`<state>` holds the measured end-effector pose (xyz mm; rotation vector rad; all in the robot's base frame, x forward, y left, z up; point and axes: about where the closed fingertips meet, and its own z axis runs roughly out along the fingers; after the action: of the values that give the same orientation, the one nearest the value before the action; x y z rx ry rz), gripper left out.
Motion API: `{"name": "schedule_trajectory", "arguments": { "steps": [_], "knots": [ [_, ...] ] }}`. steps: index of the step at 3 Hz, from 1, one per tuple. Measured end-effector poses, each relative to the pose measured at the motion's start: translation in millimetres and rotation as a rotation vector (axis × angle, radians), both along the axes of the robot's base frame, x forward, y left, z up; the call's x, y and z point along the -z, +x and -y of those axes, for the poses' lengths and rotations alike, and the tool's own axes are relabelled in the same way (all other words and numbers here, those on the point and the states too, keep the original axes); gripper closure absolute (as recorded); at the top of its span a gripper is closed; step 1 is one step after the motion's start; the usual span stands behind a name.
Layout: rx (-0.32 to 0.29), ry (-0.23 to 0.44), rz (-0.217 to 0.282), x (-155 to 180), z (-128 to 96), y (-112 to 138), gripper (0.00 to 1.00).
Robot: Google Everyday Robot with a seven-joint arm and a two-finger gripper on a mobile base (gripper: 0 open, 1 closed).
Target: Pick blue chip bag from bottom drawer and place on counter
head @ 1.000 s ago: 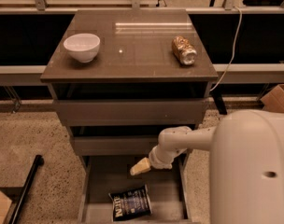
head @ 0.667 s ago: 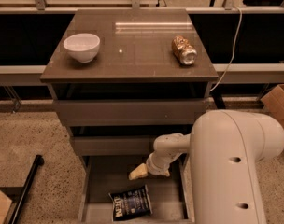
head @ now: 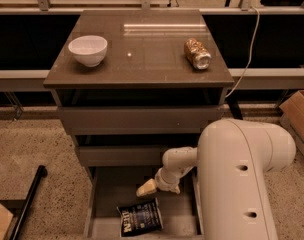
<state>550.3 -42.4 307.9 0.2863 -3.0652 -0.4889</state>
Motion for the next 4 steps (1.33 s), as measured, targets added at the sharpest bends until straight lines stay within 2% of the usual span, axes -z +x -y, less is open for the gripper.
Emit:
{"name": "schedule_trajectory", "arguments": {
  "steps": [1,2,3,4],
  "knots": [
    [0.073,0.059,-0.027,34,-9,4,0.00],
    [0.204,0.114,-0.107,113,-13,1,0.00],
    [0.260,0.130,-0.152,152,-15,-1,0.00],
    [0.284,0.137,-0.200,179,-22,-6,0.00]
  ]
}}
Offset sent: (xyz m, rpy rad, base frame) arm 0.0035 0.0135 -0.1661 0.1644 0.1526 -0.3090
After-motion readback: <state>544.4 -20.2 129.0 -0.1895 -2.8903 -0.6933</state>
